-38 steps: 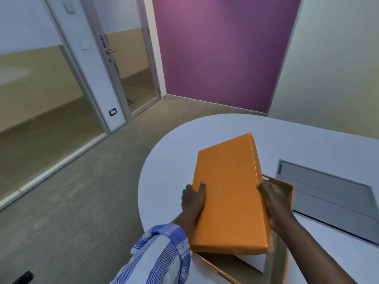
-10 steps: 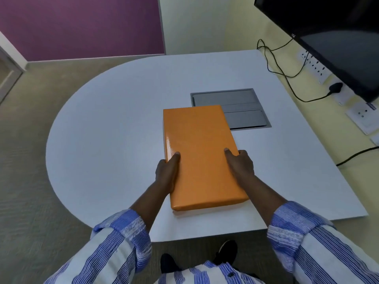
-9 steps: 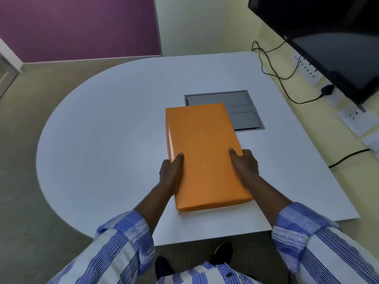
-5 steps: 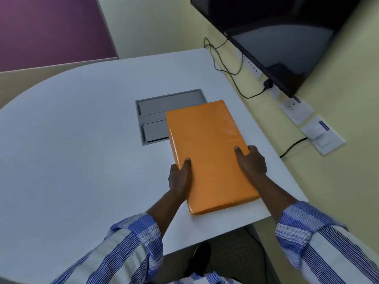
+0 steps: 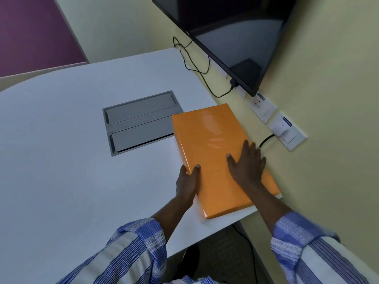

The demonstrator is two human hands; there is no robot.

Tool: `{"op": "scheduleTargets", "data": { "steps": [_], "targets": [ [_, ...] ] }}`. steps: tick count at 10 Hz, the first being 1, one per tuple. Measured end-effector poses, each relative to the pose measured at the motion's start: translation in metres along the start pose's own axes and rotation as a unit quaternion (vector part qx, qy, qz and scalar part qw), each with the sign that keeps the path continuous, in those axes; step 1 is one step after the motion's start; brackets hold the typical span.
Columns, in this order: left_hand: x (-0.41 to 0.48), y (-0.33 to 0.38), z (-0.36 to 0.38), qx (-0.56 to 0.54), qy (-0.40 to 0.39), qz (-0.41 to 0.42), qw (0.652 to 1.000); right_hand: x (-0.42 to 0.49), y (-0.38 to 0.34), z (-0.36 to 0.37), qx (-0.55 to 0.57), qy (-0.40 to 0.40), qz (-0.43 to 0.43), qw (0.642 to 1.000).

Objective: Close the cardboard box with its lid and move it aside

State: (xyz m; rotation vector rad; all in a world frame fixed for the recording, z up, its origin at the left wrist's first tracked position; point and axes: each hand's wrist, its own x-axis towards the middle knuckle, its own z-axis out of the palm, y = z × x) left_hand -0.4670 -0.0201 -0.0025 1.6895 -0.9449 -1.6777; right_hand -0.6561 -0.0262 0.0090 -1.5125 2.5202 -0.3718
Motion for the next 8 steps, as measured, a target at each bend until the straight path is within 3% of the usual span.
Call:
{"op": "scheduleTargets", "data": {
  "steps": [1,6,8],
  "targets": [
    [-0.001,0.004,0.016,0.005,-0.032,0.019,0.999,-0.010,-0.013,0.006,-0.014,-0.009,-0.092,0.996],
    [0.012,0.008,0.026,0.109,-0.125,0.014,0.986,-0.018,-0.006,0.009,-0.038,-0.048,-0.081,0.995],
    [0.021,-0.005,-0.048,0.276,0.056,0.088,0.955,-0.044,-0.076,0.031,-0.010,-0.038,-0.206,0.978]
  ]
}}
